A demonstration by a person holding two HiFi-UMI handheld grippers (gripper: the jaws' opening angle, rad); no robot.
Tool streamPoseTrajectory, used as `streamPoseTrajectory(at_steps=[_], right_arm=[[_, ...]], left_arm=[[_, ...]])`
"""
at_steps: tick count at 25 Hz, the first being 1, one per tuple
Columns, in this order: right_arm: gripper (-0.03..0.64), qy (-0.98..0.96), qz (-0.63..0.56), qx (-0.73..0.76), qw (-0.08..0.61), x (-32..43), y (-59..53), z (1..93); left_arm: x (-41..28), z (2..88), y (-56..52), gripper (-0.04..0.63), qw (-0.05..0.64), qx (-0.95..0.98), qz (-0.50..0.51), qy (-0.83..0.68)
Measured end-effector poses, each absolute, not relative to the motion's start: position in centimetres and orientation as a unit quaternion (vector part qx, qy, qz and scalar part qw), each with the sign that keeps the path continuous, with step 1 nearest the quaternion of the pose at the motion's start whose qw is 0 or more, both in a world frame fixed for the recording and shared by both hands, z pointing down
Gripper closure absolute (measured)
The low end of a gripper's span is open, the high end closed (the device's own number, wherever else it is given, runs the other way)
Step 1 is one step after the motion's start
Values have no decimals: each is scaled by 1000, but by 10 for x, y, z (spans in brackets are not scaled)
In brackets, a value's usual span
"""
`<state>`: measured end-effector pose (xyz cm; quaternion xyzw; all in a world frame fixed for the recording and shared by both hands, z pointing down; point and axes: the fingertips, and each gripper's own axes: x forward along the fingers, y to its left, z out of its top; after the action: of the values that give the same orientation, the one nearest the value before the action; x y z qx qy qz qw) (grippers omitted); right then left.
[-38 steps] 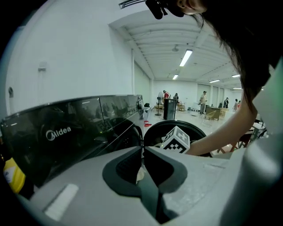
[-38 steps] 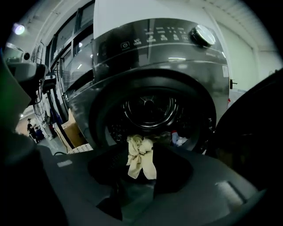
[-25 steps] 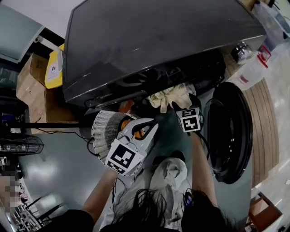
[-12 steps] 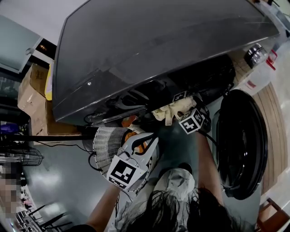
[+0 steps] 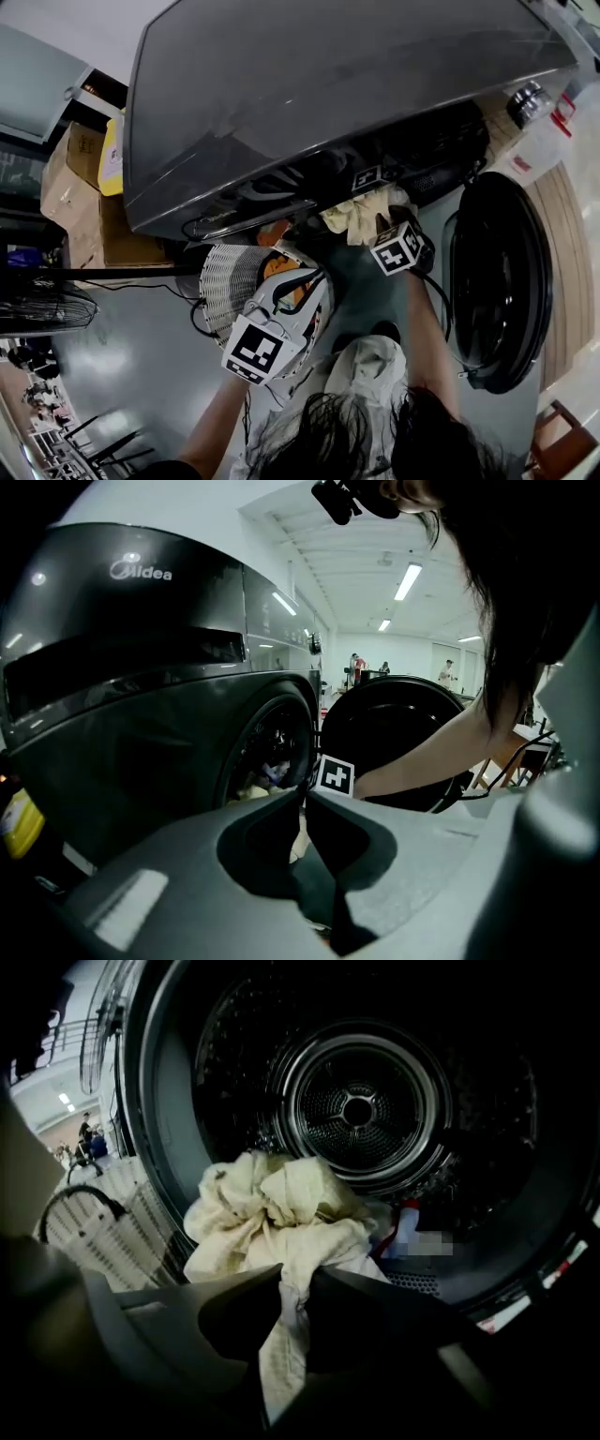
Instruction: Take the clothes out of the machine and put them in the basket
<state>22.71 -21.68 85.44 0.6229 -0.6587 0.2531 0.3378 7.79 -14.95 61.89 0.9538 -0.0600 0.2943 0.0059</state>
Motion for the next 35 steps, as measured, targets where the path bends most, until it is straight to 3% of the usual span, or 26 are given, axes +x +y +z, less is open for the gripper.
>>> streamPoseTrajectory(at_steps=[11,28,35], right_arm=[[541,-658,262,669,226,202,-167,743],[543,-712,218,642,180,158,-119,575],[543,-739,197,622,167,147,-102,492]], left_arm=[[75,554,-131,583,15,955,287,-67],[43,491,-119,563,15,949,297,-101],[30,460,-109,506,16,943,312,-111]])
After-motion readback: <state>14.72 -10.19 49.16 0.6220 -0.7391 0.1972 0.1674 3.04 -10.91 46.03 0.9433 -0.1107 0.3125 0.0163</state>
